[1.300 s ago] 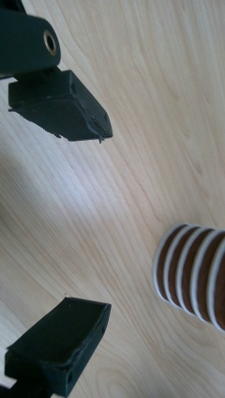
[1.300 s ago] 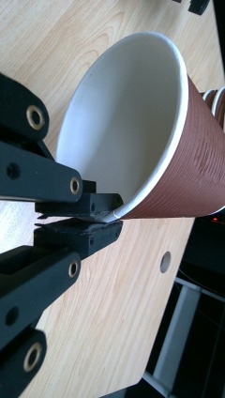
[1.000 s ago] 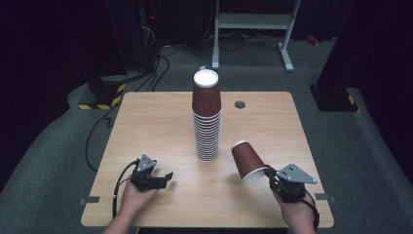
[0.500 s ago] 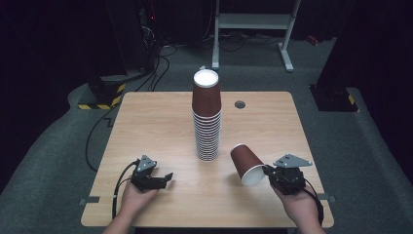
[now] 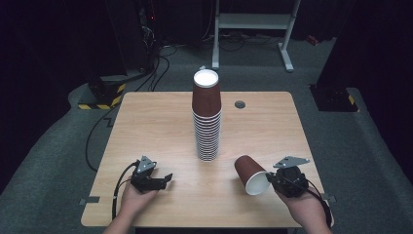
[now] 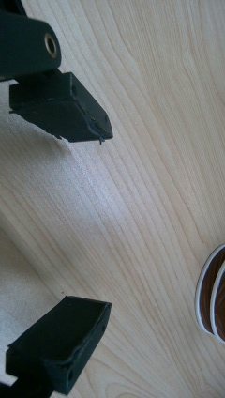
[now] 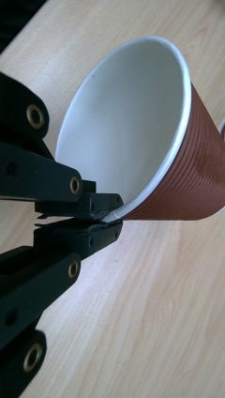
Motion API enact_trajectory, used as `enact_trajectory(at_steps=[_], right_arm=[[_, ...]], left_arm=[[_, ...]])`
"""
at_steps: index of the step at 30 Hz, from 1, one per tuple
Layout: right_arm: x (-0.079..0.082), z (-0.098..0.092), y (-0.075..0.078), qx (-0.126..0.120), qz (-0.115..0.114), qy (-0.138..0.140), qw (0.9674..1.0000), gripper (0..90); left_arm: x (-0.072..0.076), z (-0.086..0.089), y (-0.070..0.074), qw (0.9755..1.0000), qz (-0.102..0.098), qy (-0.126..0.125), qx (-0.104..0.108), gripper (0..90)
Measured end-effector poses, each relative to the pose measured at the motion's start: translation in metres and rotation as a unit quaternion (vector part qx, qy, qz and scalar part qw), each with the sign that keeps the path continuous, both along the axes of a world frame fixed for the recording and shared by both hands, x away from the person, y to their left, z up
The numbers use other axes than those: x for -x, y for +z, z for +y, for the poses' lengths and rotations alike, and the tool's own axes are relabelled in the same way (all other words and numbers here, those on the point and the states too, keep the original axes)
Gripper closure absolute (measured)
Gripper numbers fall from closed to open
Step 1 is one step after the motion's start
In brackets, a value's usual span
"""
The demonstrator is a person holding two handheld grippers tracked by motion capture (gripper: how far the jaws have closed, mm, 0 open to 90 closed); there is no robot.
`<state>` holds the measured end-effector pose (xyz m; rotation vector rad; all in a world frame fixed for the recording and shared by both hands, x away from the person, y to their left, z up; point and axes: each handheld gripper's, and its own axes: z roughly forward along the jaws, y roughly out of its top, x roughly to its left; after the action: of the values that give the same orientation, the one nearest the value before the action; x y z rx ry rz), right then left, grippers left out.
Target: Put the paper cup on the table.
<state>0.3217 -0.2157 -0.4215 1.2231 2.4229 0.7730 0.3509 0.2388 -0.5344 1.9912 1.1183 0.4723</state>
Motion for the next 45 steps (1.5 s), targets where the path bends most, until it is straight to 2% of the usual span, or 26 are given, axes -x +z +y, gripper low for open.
enact_trajectory(at_steps=[3,5,9,10,17,22,23,25,27,28,34,36,39,42,43,45], right_arm=[[0.000,0.001,0.001,0.014,0.014,0.002,0.9998,85.3],[-0.001,0.002,0.002,0.016,0.017,0.002,0.9997,85.3],[-0.004,0.004,0.004,0.020,0.042,0.007,0.9989,85.3],[-0.004,0.004,0.004,0.020,0.042,0.007,0.9989,85.3],[-0.016,0.005,0.016,0.036,0.080,0.015,0.9960,85.4],[-0.025,0.006,0.023,0.059,0.112,0.012,0.9919,85.4],[-0.028,0.006,0.023,0.063,0.116,0.019,0.9911,85.3],[-0.034,0.008,0.025,0.070,0.134,0.021,0.9883,85.3],[-0.037,0.009,0.025,0.083,0.141,0.025,0.9862,85.4],[-0.037,0.009,0.025,0.083,0.141,0.025,0.9862,85.4],[-0.047,0.018,0.025,0.114,0.176,0.038,0.9771,85.3],[-0.048,0.020,0.027,0.117,0.180,0.041,0.9759,85.3],[-0.048,0.022,0.029,0.114,0.181,0.043,0.9760,85.3],[-0.046,0.024,0.027,0.114,0.185,0.044,0.9751,85.2],[-0.046,0.024,0.025,0.116,0.192,0.041,0.9736,85.2],[-0.046,0.024,0.025,0.117,0.192,0.042,0.9736,85.2]], left_arm=[[-0.001,0.001,0.000,1.0000,0.001,-0.001,0.002,15.1],[-0.001,0.001,0.000,1.0000,0.002,-0.001,0.005,15.1],[-0.001,0.001,0.000,1.0000,0.001,-0.001,0.003,15.1],[-0.001,0.001,0.000,1.0000,0.001,-0.001,0.004,15.1],[-0.001,0.001,0.000,1.0000,0.002,-0.001,0.003,15.1],[-0.001,0.001,0.000,1.0000,0.002,-0.001,0.004,15.1],[-0.001,0.001,0.000,1.0000,0.002,-0.002,0.004,15.1],[-0.001,0.001,0.000,1.0000,0.003,-0.001,0.005,15.1],[-0.001,0.001,0.000,1.0000,0.003,-0.002,0.005,15.1],[-0.001,0.001,0.000,1.0000,0.003,-0.002,0.005,15.1],[-0.001,0.001,0.000,1.0000,0.003,-0.003,0.005,15.1],[-0.001,0.001,0.000,1.0000,0.003,-0.003,0.005,15.1],[-0.001,0.001,0.000,1.0000,0.003,-0.004,0.005,15.0],[-0.001,0.001,0.000,1.0000,0.003,-0.004,0.004,15.1],[-0.001,0.001,0.000,1.0000,0.002,-0.004,0.003,15.1],[-0.001,0.001,0.000,1.0000,0.002,-0.004,0.002,15.1]])
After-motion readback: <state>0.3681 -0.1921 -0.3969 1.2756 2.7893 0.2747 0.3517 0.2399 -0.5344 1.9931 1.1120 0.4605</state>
